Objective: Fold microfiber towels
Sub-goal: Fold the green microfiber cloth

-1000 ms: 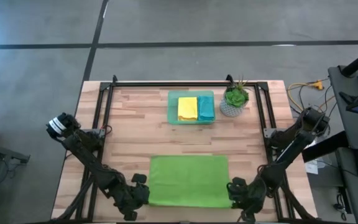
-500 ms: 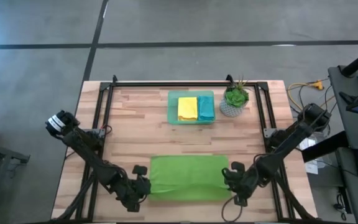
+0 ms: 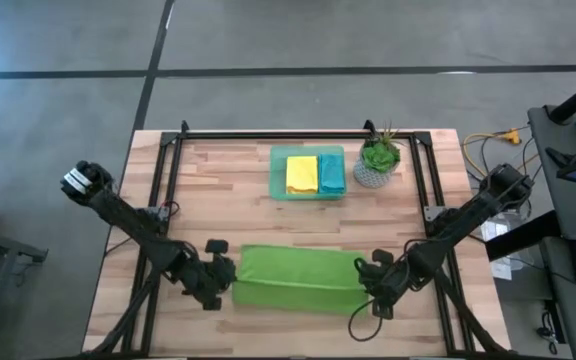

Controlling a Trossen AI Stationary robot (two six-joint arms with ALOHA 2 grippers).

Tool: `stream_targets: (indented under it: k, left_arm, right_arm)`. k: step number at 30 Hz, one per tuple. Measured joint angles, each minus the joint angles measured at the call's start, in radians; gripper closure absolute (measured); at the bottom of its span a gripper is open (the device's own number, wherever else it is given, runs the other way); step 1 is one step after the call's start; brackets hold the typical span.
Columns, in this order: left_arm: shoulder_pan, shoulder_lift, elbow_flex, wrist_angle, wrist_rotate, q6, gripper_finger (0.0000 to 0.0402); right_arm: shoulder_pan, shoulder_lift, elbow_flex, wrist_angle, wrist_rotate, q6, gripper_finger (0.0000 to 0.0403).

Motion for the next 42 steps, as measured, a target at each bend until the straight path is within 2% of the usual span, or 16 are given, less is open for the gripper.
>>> stream_targets:
  k: [6,12,20,31,42]
  left_arm:
    - [0.068,-0.082,-0.063,0.002,0.013,0.035,0.0401]
    - [0.132,-0.107,-0.096,0.028,0.045,0.101,0.0401]
    - [0.202,-0.081,-0.098,0.08,0.076,0.16,0.0401]
    - [0.279,-0.073,-0.107,0.088,0.077,0.166,0.0401]
    - [0.316,0.01,-0.105,0.115,0.077,0.189,0.0401]
  right_arm:
    - [-0.036,-0.041,-0.037,0.001,0.003,0.011,0.0394]
    - [-0.105,-0.083,-0.061,-0.005,0.002,-0.026,0.0394]
    - [-0.175,-0.113,-0.087,-0.017,-0.009,-0.06,0.0394]
    - [-0.185,-0.112,-0.115,-0.018,-0.019,-0.057,0.0394]
    - [-0.238,-0.111,-0.148,-0.018,-0.015,-0.036,0.0394]
